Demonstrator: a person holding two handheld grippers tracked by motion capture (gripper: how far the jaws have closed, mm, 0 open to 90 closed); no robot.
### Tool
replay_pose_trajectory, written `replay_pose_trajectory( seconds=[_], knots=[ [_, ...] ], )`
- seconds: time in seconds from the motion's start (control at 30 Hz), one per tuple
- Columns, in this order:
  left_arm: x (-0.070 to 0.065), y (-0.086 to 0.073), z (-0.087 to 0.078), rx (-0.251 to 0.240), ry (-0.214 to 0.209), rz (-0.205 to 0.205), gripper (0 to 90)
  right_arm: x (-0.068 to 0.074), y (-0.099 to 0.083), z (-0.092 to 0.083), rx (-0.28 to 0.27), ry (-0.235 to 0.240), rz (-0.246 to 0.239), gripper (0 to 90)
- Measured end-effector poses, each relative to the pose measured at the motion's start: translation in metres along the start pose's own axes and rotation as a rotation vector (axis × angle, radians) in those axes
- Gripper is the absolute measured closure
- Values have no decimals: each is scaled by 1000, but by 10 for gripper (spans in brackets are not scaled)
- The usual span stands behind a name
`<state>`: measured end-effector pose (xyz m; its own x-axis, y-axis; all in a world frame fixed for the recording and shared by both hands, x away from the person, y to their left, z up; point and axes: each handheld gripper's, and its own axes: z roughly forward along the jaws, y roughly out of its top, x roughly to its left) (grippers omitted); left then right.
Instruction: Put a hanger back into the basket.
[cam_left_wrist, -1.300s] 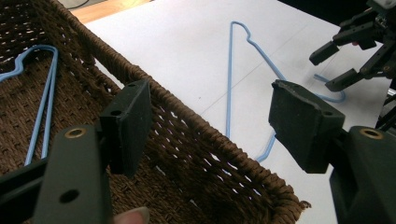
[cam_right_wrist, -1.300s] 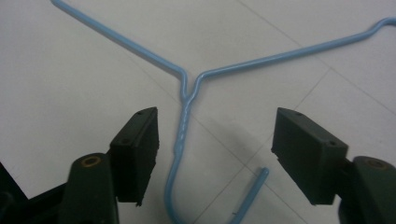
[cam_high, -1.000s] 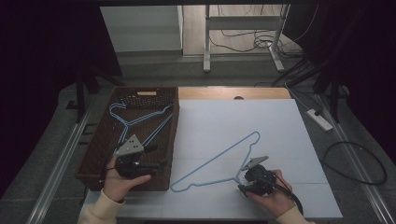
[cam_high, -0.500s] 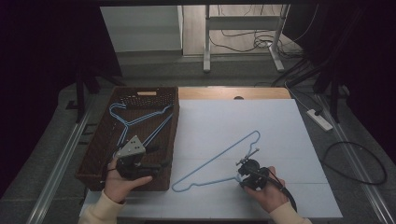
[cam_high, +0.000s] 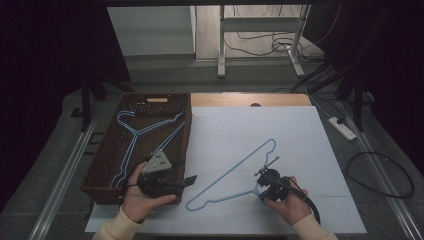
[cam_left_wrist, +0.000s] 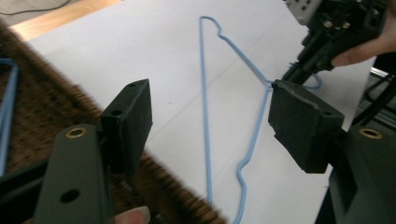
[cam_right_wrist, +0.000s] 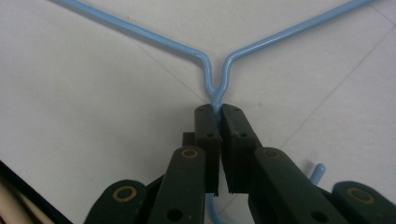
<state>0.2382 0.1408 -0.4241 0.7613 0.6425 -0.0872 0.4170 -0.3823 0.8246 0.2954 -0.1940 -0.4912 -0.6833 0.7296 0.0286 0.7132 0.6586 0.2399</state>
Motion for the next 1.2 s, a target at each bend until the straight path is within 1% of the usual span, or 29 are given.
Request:
replay_pose_trajectory(
  seconds=[0.1, 0.27, 0.4, 0.53, 0.6, 0.63, 0.77, 0.83, 0.9, 0.97, 1.0, 1.03, 1.07, 1.2],
  knots=[
    [-11, 5, 8, 14, -28, 23, 308, -1, 0, -5, -7, -2, -3, 864],
    [-24, 11, 24, 53, -55, 43, 311, -2, 0, -11, -19, -3, -12, 864],
    [-34, 11, 42, 99, -87, 68, 311, -2, 0, -12, -21, 2, -16, 864],
    [-44, 9, 61, 150, -104, 90, 312, -2, -1, -13, -23, 5, -18, 864],
    [-47, 8, 67, 171, -109, 102, 310, -2, -1, -14, -25, 7, -17, 864],
    [-48, 9, 70, 185, -111, 111, 309, -2, -1, -14, -24, 8, -19, 864],
    [-53, 10, 84, 213, -127, 114, 308, -2, -1, -14, -26, 8, -21, 864],
    [-56, 9, 94, 243, -143, 131, 307, -2, -1, -14, -27, 8, -20, 864],
    [-57, 8, 103, 265, -146, 134, 308, -2, -1, -14, -24, 9, -19, 864],
    [-57, 6, 112, 288, -151, 132, 309, -3, -1, -14, -28, 9, -21, 864],
    [-57, 5, 115, 293, -152, 126, 309, -3, -1, -14, -29, 8, -23, 864],
    [-57, 5, 115, 293, -152, 126, 310, -2, -2, -15, -29, 8, -21, 864],
    [-56, 3, 123, 306, -152, 121, 311, -2, -2, -15, -30, 9, -21, 865],
    [-53, 0, 132, 330, -146, 123, 316, -2, -2, -16, -31, 8, -22, 864]
  ],
)
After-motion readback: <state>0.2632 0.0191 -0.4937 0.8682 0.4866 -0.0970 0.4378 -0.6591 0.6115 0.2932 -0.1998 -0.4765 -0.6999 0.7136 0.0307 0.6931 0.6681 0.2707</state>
